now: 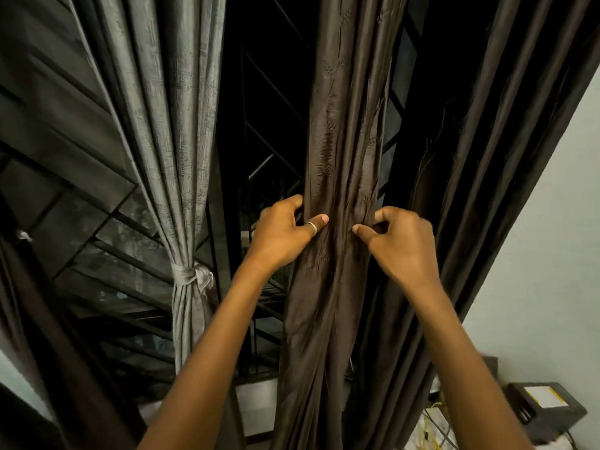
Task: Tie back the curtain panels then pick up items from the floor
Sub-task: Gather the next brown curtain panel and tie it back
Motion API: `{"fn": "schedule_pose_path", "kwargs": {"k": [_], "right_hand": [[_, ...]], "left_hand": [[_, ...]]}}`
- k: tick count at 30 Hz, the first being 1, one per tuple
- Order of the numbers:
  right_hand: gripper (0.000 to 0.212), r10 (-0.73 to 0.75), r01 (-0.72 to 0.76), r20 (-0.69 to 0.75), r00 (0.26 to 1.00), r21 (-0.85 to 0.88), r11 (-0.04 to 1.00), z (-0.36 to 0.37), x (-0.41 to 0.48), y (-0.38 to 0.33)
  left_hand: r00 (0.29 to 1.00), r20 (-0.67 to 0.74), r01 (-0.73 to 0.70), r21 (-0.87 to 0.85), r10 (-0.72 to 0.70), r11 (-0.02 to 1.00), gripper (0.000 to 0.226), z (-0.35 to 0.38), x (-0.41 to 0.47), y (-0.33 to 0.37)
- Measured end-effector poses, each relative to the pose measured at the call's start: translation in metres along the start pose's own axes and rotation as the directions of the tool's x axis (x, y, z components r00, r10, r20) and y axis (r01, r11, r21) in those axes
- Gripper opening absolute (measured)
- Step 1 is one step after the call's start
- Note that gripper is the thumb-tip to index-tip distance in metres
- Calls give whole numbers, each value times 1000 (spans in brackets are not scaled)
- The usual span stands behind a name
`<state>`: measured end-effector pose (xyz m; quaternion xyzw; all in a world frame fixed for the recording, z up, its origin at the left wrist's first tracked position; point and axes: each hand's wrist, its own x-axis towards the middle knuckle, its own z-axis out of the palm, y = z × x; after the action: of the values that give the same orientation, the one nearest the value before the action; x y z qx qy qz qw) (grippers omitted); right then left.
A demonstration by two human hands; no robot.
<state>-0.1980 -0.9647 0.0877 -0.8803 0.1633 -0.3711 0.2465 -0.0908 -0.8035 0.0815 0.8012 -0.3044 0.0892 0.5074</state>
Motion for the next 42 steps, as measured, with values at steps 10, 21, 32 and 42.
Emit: {"fn": "schedule_pose_path", "kwargs": {"k": [10,21,32,42], "right_hand": [[8,253,-45,-227,940,653,756,35,-64,-40],[33,102,-58,-10,995,765,641,39,-57,-27],[34,35,-44,30,999,847,530,46,-51,-18],[25,-9,-34,46,999,846,533,48,-49,-14]], "left_hand": [[903,-343,-176,257,260,950,25,35,-29,21],[988,39,-146,-55,148,988,22,0,-24,9],[927,157,-363,144,341,921,26,-8,-17,4],[896,255,-416,186,365,890,26,-10,-12,10]]}}
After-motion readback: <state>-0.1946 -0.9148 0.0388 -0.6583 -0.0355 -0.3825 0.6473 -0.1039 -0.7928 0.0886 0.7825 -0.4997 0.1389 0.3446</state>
